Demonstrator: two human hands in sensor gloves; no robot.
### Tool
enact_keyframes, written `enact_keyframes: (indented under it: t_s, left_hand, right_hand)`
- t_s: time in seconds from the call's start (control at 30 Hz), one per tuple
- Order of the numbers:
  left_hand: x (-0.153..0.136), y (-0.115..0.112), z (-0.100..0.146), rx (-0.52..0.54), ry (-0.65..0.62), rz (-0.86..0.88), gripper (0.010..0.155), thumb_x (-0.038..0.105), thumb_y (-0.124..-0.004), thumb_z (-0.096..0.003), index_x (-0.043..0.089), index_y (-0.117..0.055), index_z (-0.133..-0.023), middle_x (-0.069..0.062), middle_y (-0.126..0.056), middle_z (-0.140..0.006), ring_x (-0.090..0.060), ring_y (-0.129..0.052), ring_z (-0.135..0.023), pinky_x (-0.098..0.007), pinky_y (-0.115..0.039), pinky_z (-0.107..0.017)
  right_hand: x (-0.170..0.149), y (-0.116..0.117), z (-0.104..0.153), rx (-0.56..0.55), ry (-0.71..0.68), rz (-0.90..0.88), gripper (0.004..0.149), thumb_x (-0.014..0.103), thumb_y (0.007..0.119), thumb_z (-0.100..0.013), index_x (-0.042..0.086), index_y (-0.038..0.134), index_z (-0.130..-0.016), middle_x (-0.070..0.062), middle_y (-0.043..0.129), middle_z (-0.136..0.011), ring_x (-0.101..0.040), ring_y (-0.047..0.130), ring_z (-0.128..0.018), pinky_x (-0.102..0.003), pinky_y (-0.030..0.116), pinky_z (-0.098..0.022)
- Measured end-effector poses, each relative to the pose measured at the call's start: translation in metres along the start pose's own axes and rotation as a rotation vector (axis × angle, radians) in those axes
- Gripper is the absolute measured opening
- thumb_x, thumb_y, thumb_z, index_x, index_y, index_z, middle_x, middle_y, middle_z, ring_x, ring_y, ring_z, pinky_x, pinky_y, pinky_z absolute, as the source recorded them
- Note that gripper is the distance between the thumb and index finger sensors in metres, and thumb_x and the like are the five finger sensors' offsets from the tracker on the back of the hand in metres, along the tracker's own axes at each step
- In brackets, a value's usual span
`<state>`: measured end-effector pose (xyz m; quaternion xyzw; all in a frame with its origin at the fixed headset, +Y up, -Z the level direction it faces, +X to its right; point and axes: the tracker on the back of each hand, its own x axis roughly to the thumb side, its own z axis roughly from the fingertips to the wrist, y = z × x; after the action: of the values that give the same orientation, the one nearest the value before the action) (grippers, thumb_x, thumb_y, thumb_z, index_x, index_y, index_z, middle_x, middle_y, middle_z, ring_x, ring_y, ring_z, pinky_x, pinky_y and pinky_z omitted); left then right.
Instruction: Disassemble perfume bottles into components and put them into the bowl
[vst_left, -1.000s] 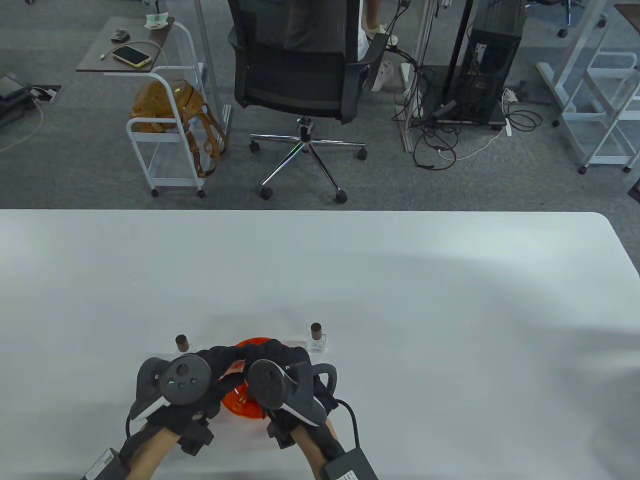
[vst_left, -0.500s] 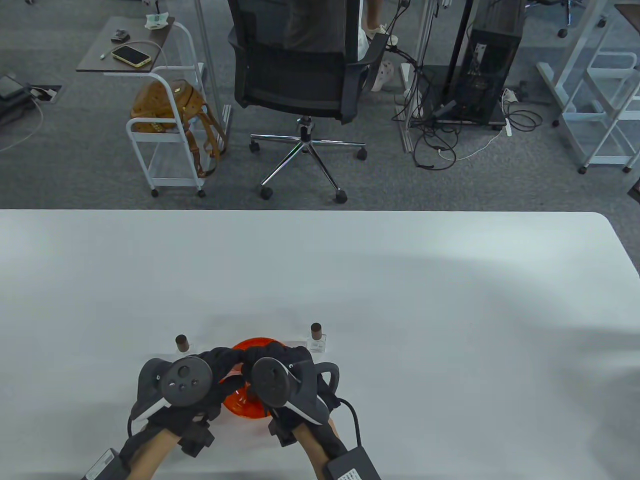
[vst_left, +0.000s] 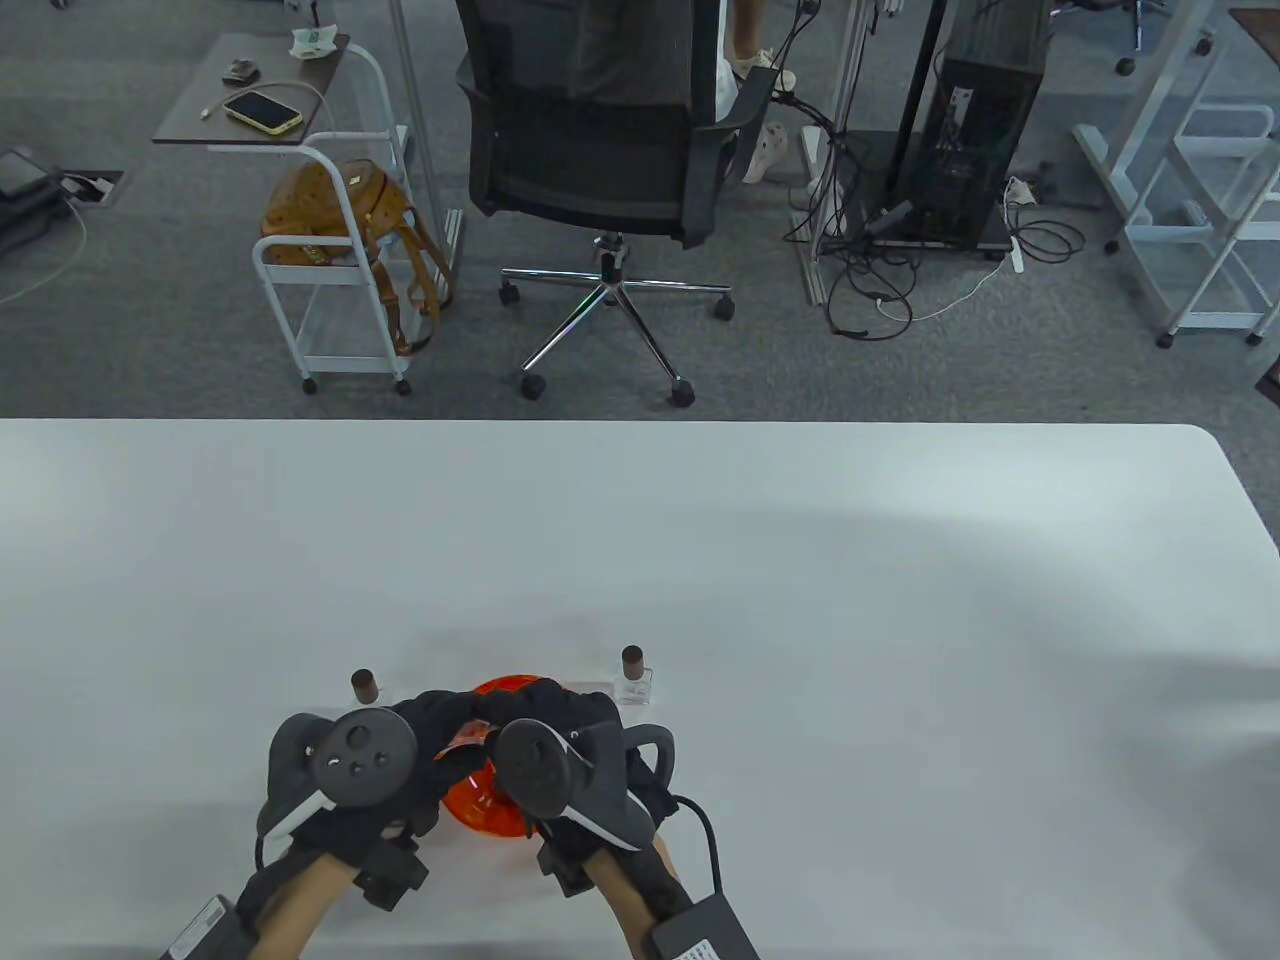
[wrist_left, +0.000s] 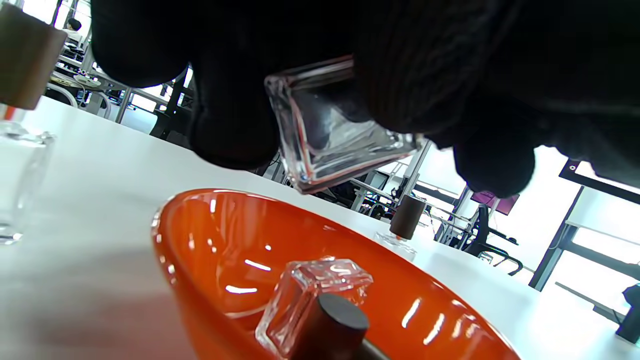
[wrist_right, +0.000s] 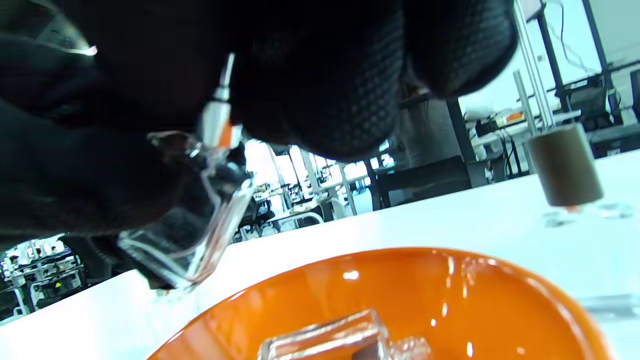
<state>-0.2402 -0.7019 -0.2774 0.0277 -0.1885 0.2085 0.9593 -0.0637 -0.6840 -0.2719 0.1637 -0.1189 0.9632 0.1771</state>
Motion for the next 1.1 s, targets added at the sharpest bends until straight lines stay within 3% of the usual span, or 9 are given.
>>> enact_keyframes:
  t_s: [0.07, 0.23, 0.37, 0.5, 0.6, 0.67, 0.8, 0.97, 1.1]
  left_hand:
    - [0.0022, -0.0004, 0.0007, -0.002, -0.015, -0.001, 0.054, 0.04, -0.088, -0.0414, 0.023, -0.085, -0.092, -0.01, -0.099, -0.089, -0.03, -0.109, -0.067, -0.056, -0.079, -0.058]
    - [0.0019, 0.004, 0.0012, 0.026, -0.005, 0.013, 0.053, 0.039, -0.088, -0.0417, 0.022, -0.085, -0.092, -0.01, -0.1, -0.088, -0.03, -0.109, -0.066, -0.056, -0.079, -0.058]
    - [0.0017, 0.0054, 0.0015, 0.018, -0.014, 0.016, 0.054, 0.039, -0.089, -0.0413, 0.023, -0.086, -0.092, -0.01, -0.099, -0.089, -0.03, -0.108, -0.068, -0.056, -0.078, -0.059]
    - [0.0022, 0.0039, -0.0008, 0.024, -0.004, -0.012, 0.053, 0.039, -0.088, -0.0416, 0.022, -0.086, -0.092, -0.01, -0.099, -0.088, -0.03, -0.109, -0.067, -0.056, -0.079, -0.059]
    - [0.0, 0.003, -0.0005, 0.011, -0.008, 0.011, 0.053, 0.039, -0.089, -0.0413, 0.023, -0.086, -0.092, -0.01, -0.1, -0.088, -0.031, -0.108, -0.067, -0.056, -0.078, -0.059]
    - [0.0017, 0.0017, 0.0004, 0.001, -0.02, -0.011, 0.053, 0.039, -0.089, -0.0413, 0.023, -0.086, -0.092, -0.01, -0.1, -0.089, -0.03, -0.108, -0.068, -0.056, -0.078, -0.059]
    - [0.0015, 0.0033, -0.0004, 0.023, -0.01, -0.01, 0.053, 0.039, -0.088, -0.0416, 0.022, -0.086, -0.092, -0.01, -0.1, -0.088, -0.03, -0.108, -0.067, -0.056, -0.079, -0.059]
    - [0.0007, 0.0035, 0.0017, 0.006, -0.018, -0.002, 0.054, 0.04, -0.089, -0.0411, 0.023, -0.086, -0.092, -0.009, -0.1, -0.088, -0.03, -0.108, -0.067, -0.056, -0.079, -0.059]
    - [0.0012, 0.0045, 0.0009, 0.025, -0.008, -0.009, 0.053, 0.039, -0.088, -0.0414, 0.022, -0.086, -0.092, -0.01, -0.1, -0.088, -0.03, -0.109, -0.066, -0.055, -0.079, -0.058]
  right_hand:
    - [-0.0004, -0.0013, 0.0001, -0.001, 0.007, -0.017, 0.04, 0.045, 0.083, -0.036, 0.034, 0.088, -0.074, 0.006, 0.101, -0.064, -0.005, 0.107, -0.038, -0.047, 0.086, -0.051]
    - [0.0003, -0.0016, -0.0001, 0.022, 0.003, -0.036, 0.047, 0.039, 0.086, -0.036, 0.032, 0.079, -0.082, 0.004, 0.092, -0.08, -0.005, 0.104, -0.047, -0.048, 0.084, -0.054]
    - [0.002, -0.0036, 0.0008, -0.022, -0.012, 0.004, 0.042, 0.045, 0.083, -0.035, 0.034, 0.088, -0.075, 0.007, 0.102, -0.06, -0.005, 0.106, -0.034, -0.047, 0.086, -0.05]
    - [0.0027, 0.001, 0.001, 0.011, -0.019, 0.019, 0.049, 0.038, 0.086, -0.036, 0.032, 0.078, -0.084, 0.004, 0.09, -0.081, -0.005, 0.102, -0.048, -0.048, 0.083, -0.055]
    - [0.0026, 0.0008, 0.0014, -0.021, -0.015, 0.032, 0.044, 0.048, 0.082, -0.035, 0.035, 0.084, -0.078, 0.006, 0.097, -0.072, -0.006, 0.105, -0.044, -0.047, 0.084, -0.054]
    - [0.0022, 0.0015, 0.0008, -0.013, -0.015, 0.021, 0.042, 0.045, 0.084, -0.034, 0.035, 0.087, -0.075, 0.007, 0.099, -0.067, -0.005, 0.105, -0.04, -0.047, 0.085, -0.053]
    - [0.0017, 0.0035, 0.0006, 0.018, -0.011, 0.001, 0.048, 0.039, 0.086, -0.036, 0.032, 0.078, -0.083, 0.004, 0.09, -0.081, -0.005, 0.103, -0.049, -0.048, 0.083, -0.056]
    - [0.0023, 0.0021, 0.0005, -0.013, -0.009, 0.008, 0.043, 0.046, 0.083, -0.035, 0.034, 0.087, -0.075, 0.006, 0.1, -0.064, -0.005, 0.106, -0.037, -0.047, 0.085, -0.052]
    - [0.003, 0.0053, 0.0008, 0.014, -0.015, 0.009, 0.049, 0.039, 0.086, -0.036, 0.032, 0.077, -0.083, 0.004, 0.089, -0.082, -0.005, 0.102, -0.049, -0.048, 0.082, -0.056]
